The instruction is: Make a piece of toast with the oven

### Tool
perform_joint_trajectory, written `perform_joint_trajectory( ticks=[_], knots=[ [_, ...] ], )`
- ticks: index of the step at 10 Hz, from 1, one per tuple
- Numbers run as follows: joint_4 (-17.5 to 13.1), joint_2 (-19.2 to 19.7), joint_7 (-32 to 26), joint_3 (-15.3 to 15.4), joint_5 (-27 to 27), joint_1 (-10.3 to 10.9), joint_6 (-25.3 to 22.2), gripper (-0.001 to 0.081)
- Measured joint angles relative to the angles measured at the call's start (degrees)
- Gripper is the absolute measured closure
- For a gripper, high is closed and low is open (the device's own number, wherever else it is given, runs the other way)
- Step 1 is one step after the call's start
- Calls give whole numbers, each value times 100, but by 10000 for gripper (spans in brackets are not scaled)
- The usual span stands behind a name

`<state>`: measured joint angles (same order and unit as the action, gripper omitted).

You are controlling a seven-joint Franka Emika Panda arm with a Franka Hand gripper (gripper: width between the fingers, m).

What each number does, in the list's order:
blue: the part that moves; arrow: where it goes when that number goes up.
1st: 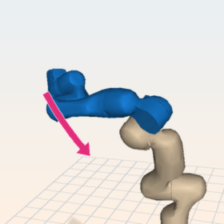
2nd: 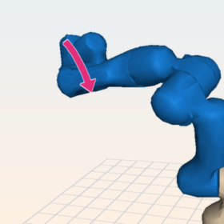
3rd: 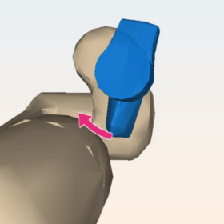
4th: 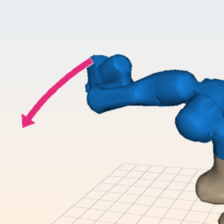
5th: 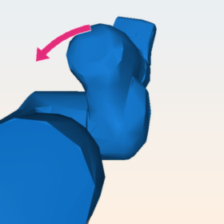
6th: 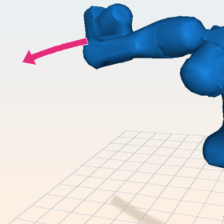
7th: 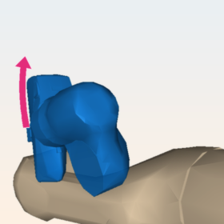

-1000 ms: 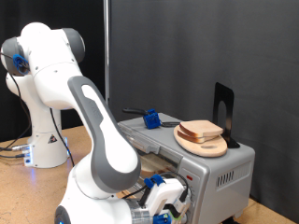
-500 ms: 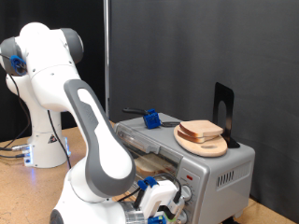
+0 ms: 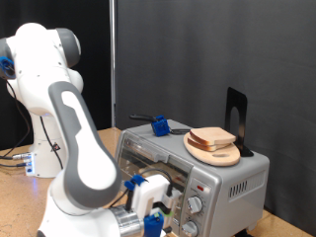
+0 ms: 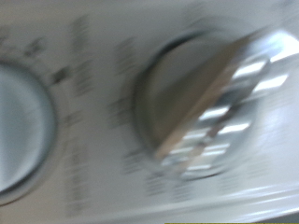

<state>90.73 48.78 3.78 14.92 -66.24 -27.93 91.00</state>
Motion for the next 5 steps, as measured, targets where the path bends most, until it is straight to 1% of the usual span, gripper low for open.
perform_joint_trajectory(
  ticks=[1, 2, 5],
  knots=[
    [16, -91, 0, -4, 27, -107, -201, 124],
    [36, -156, 0, -12, 62, -174, -307, 124],
    [64, -306, -27, -31, 231, -280, -569, 124]
  ],
)
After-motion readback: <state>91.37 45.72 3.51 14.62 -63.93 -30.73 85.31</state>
